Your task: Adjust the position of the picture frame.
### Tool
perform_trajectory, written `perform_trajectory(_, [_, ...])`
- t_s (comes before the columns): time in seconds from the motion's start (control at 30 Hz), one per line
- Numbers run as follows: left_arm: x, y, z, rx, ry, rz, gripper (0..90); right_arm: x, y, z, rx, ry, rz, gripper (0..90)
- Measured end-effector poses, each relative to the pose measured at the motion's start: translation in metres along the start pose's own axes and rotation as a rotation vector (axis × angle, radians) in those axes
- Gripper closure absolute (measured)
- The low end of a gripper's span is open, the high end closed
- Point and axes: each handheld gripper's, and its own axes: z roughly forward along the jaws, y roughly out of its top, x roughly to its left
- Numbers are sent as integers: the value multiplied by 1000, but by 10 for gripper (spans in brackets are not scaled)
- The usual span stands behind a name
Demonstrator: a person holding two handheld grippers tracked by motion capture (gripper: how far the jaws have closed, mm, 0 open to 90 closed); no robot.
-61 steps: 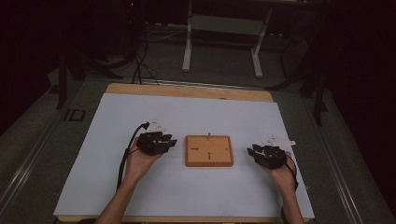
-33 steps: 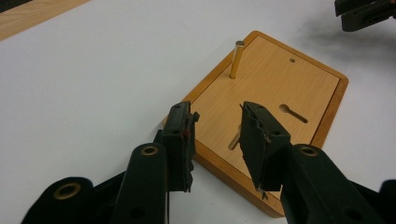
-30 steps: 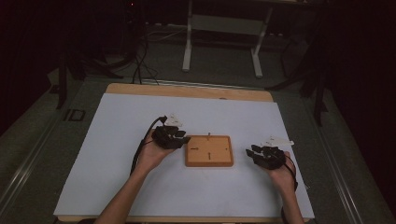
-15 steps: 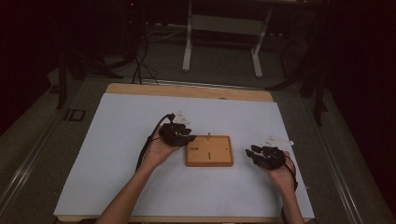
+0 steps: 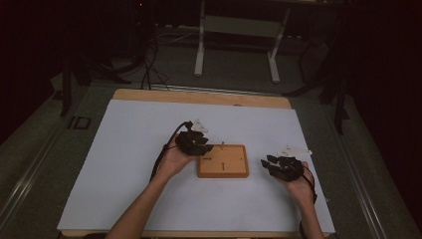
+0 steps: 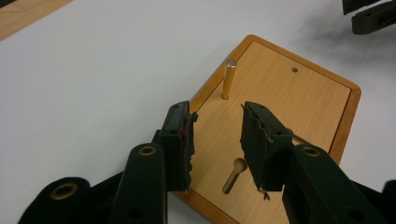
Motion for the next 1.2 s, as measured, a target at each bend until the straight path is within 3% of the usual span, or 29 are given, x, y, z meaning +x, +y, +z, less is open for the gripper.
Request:
perform_trajectory(0.7, [-6, 9, 21, 7, -25, 11, 623, 0, 0, 1, 3, 4, -6, 639])
perform_trajectory(1.0, [-9, 19, 42, 23, -40, 27, 652, 0, -1, 2, 7, 9, -5, 638])
perform_trajectory(1.2, [-6, 17, 51, 47, -39, 16, 664, 0, -1, 1, 6, 8, -4, 637])
